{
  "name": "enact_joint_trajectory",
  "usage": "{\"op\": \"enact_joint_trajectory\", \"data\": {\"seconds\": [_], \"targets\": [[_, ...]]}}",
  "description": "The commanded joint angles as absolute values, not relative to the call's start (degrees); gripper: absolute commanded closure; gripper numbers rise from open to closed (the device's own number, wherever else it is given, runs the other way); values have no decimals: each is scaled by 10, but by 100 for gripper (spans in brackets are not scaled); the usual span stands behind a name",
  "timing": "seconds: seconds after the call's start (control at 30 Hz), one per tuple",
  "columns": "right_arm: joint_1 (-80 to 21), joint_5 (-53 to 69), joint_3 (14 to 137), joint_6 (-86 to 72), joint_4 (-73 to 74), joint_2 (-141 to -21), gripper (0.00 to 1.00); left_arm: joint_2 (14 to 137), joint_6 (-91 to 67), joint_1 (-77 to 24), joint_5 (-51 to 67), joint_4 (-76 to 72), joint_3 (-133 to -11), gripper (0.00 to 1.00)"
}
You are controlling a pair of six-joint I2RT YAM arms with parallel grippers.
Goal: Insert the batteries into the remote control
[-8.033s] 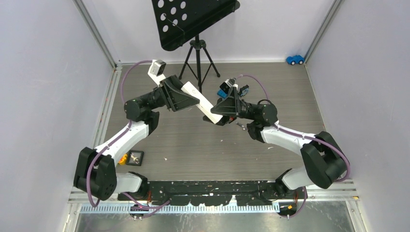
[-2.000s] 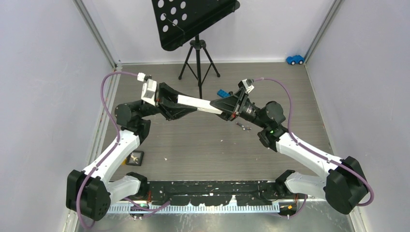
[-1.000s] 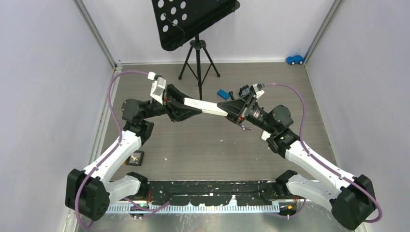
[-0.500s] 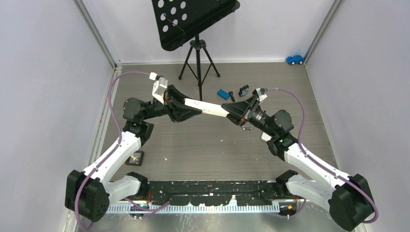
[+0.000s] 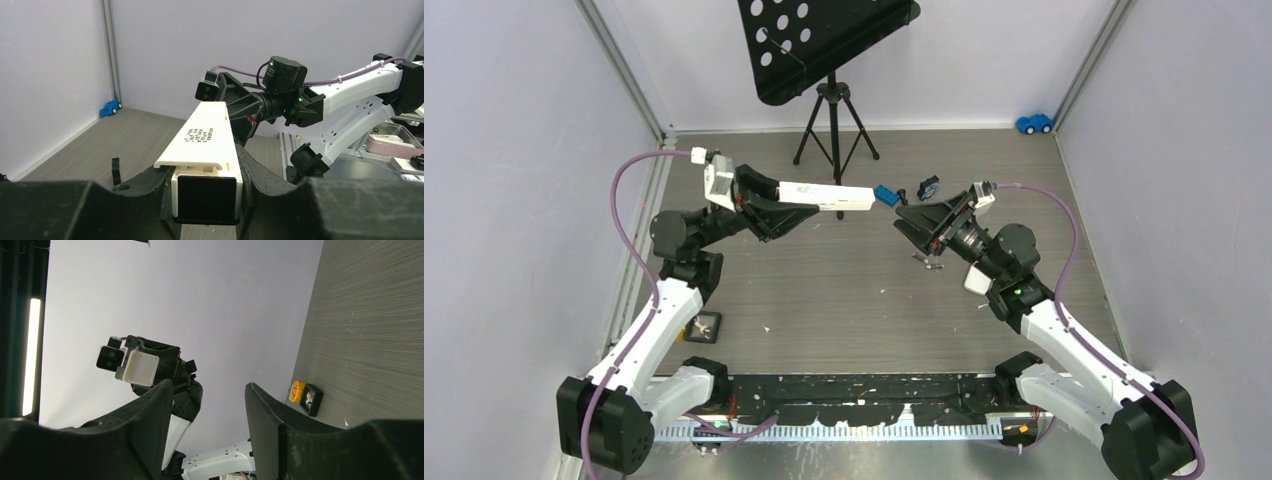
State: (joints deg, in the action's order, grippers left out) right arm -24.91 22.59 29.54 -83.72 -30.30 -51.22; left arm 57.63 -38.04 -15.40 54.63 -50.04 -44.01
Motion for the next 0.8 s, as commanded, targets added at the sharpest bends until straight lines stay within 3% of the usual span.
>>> {"op": "enact_joint_trajectory", "data": {"seconds": [0.0, 0.23, 0.6, 0.77], "targets": [[-249, 238, 341, -803, -305, -497, 36, 579, -361, -154, 568, -517, -457, 100], [-251, 312, 392, -782, -324, -520, 34, 593, -380, -154, 601, -551, -443, 100], [-276, 348, 459, -721, -228, -562, 35, 618, -432, -156, 625, -614, -435, 100], [-297, 347, 478, -699, -197, -577, 46, 619, -433, -158, 629, -615, -431, 100]]}}
